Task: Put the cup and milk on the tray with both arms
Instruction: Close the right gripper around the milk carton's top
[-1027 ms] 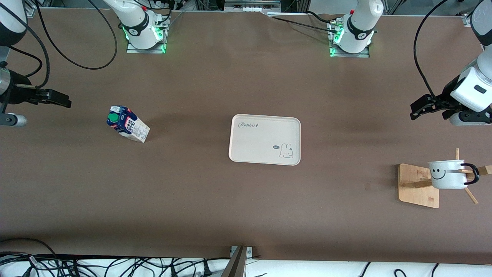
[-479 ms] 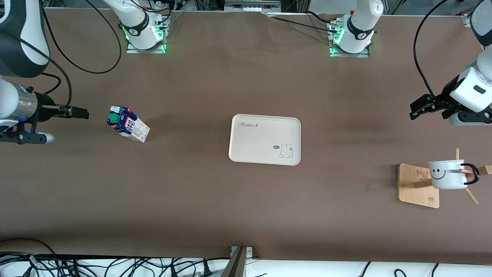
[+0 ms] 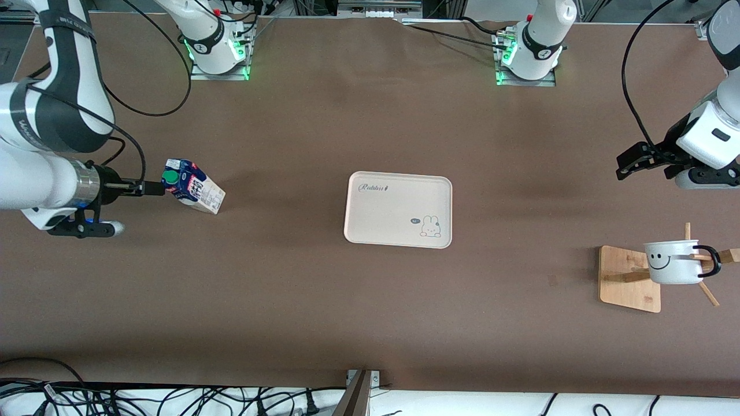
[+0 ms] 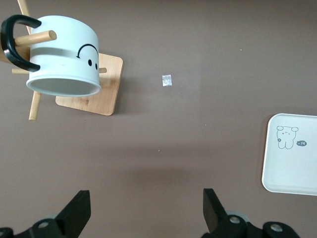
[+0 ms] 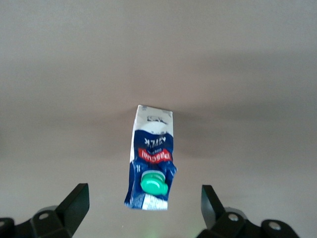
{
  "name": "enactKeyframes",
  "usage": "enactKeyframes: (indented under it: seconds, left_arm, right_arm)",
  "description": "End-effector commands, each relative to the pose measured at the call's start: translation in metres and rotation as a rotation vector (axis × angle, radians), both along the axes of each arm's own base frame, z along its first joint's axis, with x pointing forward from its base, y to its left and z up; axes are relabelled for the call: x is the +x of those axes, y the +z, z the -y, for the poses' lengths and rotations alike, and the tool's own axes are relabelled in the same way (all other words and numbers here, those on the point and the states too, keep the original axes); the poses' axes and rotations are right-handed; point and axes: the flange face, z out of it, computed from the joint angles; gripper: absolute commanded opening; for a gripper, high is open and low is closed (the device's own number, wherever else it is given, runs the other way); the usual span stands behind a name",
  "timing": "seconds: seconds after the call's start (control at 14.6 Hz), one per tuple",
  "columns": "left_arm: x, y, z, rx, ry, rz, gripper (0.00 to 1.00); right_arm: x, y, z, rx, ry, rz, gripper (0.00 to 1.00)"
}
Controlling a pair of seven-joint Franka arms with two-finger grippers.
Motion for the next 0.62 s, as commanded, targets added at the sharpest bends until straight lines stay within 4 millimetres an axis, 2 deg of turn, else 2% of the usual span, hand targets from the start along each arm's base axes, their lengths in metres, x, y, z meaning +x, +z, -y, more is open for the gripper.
enactKeyframes:
  seconds: [0.0, 0.55]
  left_arm:
    - [0.003, 0.006, -0.001, -0.009, 0.011, -0.007, 1.0]
    - [0.006, -0.002, -0.008, -0.009, 0.02, -0.019, 1.0]
  right_arm:
    - [-0.005, -0.016, -0.002, 0.009, -0.021, 0.013, 1.0]
    - [-0.009, -0.031, -0.007, 0.01, -0.009, 0.002, 1.0]
